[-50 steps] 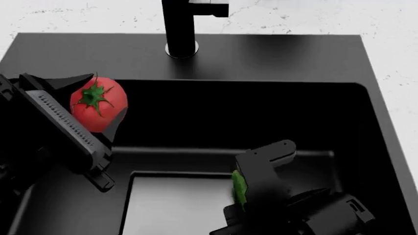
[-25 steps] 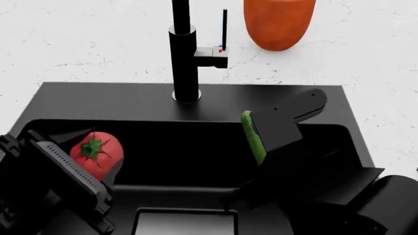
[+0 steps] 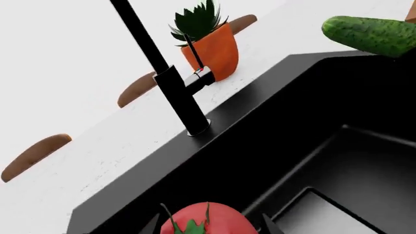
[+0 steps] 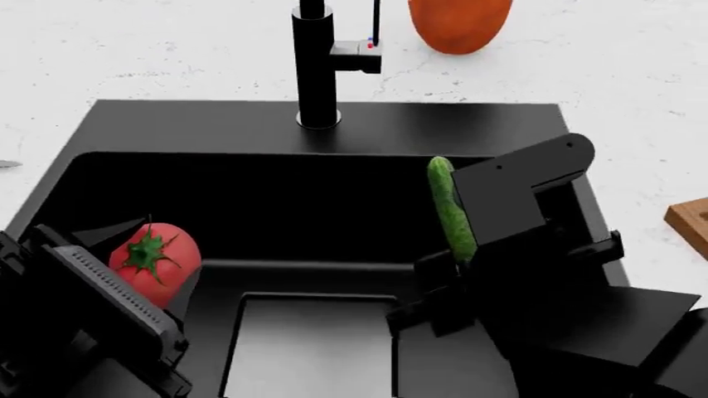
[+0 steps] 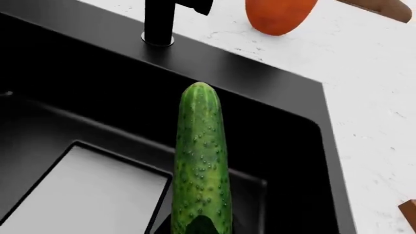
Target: Pick the vegetables from the sink and place them on the cutting board.
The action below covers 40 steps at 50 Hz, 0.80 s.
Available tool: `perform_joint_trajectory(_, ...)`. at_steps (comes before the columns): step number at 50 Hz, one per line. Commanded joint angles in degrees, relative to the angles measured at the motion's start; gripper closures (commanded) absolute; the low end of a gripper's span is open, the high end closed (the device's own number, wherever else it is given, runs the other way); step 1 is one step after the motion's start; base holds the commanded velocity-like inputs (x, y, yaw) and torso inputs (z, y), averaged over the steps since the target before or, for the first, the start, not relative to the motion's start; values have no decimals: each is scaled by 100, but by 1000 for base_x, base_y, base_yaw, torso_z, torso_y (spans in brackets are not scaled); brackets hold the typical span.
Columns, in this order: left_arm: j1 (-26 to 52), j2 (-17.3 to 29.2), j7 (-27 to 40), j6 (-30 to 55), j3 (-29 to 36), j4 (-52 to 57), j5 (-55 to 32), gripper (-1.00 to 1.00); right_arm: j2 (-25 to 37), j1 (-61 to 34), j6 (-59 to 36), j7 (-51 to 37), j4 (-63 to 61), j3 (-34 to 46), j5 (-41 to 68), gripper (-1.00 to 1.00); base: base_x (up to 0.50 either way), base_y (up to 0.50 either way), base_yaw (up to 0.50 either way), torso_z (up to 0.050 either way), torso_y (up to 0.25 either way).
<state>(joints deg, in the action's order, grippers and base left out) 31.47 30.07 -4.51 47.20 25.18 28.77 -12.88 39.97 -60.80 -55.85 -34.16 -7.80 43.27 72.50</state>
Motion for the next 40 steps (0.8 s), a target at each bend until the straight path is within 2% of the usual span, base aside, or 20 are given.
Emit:
perform_joint_trajectory(1, 73, -129, 106, -110, -89, 92, 139, 100, -40, 31, 113, 163, -86, -220, -272, 100, 0, -500, 0, 0, 0)
perform_joint_trajectory(7, 125, -190, 270, 27, -188, 261, 164, 100, 53, 165, 305, 142, -235, -367, -206, 100, 0, -500, 0, 0, 0)
perform_joint_trajectory(22, 188, -212, 348, 218, -130, 454, 183, 100, 277, 46, 113, -157, -635, -518, 84, 100, 0, -500, 0, 0, 0)
perform_joint_trajectory(31, 541, -378, 447, 903, -306, 873, 36, 100, 433, -57, -66, -291, -798, -612, 359, 100, 1, -500, 0, 0, 0)
perform_joint_trajectory(40, 790, -453, 447, 1550, -512, 1297, -172, 100, 802, 262, 191, -355, -1326, -769, 367, 100, 18, -500, 0, 0, 0)
